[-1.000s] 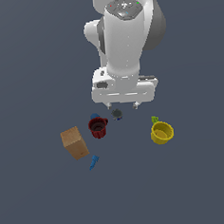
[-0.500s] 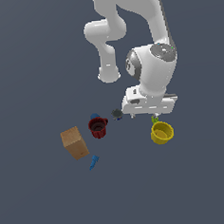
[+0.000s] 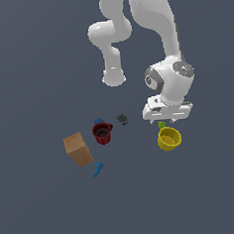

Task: Pick up a designated object from a clutter of objects.

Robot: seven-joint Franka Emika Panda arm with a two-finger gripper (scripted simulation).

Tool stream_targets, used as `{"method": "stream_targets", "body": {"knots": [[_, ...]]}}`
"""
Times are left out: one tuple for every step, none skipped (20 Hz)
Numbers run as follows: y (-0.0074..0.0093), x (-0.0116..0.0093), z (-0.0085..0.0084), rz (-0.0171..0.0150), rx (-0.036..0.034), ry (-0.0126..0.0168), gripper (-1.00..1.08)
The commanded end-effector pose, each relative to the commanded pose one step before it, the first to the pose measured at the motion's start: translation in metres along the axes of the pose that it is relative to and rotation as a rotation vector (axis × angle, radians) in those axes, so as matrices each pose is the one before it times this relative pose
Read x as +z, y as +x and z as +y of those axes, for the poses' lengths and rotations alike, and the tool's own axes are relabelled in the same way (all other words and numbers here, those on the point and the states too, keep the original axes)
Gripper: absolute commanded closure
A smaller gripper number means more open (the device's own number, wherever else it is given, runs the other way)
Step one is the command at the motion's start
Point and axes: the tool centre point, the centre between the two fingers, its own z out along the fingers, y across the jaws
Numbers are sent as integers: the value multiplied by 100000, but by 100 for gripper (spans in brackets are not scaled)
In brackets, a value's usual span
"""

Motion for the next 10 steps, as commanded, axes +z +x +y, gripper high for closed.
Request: {"method": "stream_targets", "body": {"knots": [[-962,1066,-1107,-9,-107,490,-92],[-305,313,-321,-54,-77,141,-92],[-263,263,-271,-52,-68,129,-92],[-216,215,-219,-42,-51,100,-92],[-170,167,-169,-35,-40,82,-92],[-122,119,-120,-25,-28,58,-92],[-74,71,-73,-18,-20,41,-92],[-23,25,-22,0,0,0,-92],[81,-108,106,-82,-106,-91,-92],[-2,30,0,0,0,0,-92]]}}
